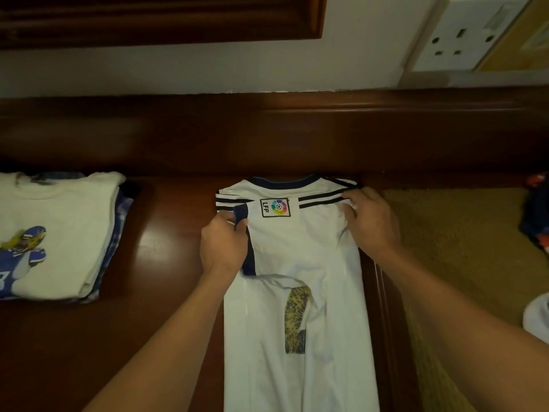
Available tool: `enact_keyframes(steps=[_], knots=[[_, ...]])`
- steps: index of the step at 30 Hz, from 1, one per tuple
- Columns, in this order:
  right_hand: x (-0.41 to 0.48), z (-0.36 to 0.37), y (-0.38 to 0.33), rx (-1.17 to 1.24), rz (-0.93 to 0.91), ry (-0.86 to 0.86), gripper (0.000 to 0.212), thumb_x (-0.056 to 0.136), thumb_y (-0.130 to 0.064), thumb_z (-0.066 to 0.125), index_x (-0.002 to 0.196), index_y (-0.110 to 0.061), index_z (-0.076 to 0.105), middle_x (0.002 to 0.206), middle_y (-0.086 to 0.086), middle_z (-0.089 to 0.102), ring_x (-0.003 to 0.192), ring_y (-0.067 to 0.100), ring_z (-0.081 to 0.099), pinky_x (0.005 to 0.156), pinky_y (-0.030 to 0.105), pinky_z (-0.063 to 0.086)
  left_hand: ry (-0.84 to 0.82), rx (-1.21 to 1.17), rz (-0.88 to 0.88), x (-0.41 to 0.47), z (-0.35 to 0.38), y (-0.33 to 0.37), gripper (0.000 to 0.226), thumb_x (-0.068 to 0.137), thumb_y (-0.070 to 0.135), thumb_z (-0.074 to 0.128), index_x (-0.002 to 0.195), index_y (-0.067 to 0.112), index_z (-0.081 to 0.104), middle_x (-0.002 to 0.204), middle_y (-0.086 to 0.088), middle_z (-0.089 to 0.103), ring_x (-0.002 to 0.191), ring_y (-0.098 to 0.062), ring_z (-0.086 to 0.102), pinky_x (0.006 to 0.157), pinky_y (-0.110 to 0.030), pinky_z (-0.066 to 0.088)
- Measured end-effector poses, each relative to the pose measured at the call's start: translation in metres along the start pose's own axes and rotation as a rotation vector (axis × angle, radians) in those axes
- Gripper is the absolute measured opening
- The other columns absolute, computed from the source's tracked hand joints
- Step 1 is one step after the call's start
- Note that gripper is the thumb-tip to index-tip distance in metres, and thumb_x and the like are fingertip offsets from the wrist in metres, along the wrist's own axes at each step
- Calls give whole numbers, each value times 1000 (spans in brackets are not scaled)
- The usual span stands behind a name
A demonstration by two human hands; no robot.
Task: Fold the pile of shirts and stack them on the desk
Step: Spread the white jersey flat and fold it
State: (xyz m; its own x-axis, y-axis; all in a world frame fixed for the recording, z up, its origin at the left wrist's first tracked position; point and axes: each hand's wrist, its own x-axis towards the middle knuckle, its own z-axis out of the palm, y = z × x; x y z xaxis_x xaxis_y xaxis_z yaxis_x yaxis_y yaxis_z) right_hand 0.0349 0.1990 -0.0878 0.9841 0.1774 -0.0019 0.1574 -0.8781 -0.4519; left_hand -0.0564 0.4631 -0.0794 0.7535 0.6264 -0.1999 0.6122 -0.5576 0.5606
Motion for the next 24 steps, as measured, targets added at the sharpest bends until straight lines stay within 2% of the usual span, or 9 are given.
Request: enact_keyframes(steps=[2,5,7,9,13,17,20,22,24], knots=[[-8,2,2,-3,-61,-79,30,101,-19,58,129,-16,66,129,8,61,107,29,62,81,42,56,-21,-69,-13,5,-1,-6,29,97,31,67,120,14,63,107,-7,70,94,-27,68,57,-27,45],[-21,5,4,-35,-73,-220,37,102,-19,56,138,-19,60,146,5,53,121,26,59,93,44,55,-21,9,140,-5,-1,-17,46,96,31,68,135,14,51,132,-12,52,119,-31,56,89,-37,51],[-34,4,2,-22,-71,-154,41,101,-19,57,142,-18,57,152,5,49,128,27,55,100,43,52,46,285,347,-12,3,-25,57,98,39,61,147,17,42,151,-13,38,138,-33,40,109,-49,38],[-51,3,-2,-39,-98,-99,42,101,-17,58,142,-16,58,151,7,51,129,29,54,103,41,48,-79,506,450,-9,6,-32,66,104,51,41,159,22,20,168,-6,13,155,-28,11,120,-58,12],[-91,6,-2,-130,-203,-93,36,93,-15,68,129,-14,69,135,9,65,109,32,59,93,40,50,-368,666,403,17,2,-45,68,104,61,16,160,33,-10,168,7,-19,154,-17,-18,116,-70,-7],[-140,5,-3,-164,-253,-62,40,86,-18,78,124,-16,70,131,8,64,109,30,59,87,41,55,-262,465,415,13,-18,-43,60,107,46,35,161,28,15,170,2,1,157,-20,-3,121,-60,-2],[-185,2,-3,-118,-208,-27,44,85,-22,80,126,-18,68,121,5,60,102,23,60,72,35,56,-150,337,566,-38,-26,-54,43,103,31,53,146,23,48,158,-6,36,148,-27,29,122,-55,15],[-223,1,-2,-63,-157,-55,41,85,-24,80,125,-19,69,105,-1,56,87,17,60,60,30,54,-124,301,694,-91,-32,-73,29,96,23,66,125,20,66,132,-9,56,121,-32,52,108,-51,41],[-262,2,-3,-26,-104,-114,35,88,-26,78,122,-23,71,96,-8,56,78,10,59,58,26,53,-116,267,847,-144,-36,-101,18,89,19,75,106,18,71,104,-4,58,92,-25,53,81,-43,51]])
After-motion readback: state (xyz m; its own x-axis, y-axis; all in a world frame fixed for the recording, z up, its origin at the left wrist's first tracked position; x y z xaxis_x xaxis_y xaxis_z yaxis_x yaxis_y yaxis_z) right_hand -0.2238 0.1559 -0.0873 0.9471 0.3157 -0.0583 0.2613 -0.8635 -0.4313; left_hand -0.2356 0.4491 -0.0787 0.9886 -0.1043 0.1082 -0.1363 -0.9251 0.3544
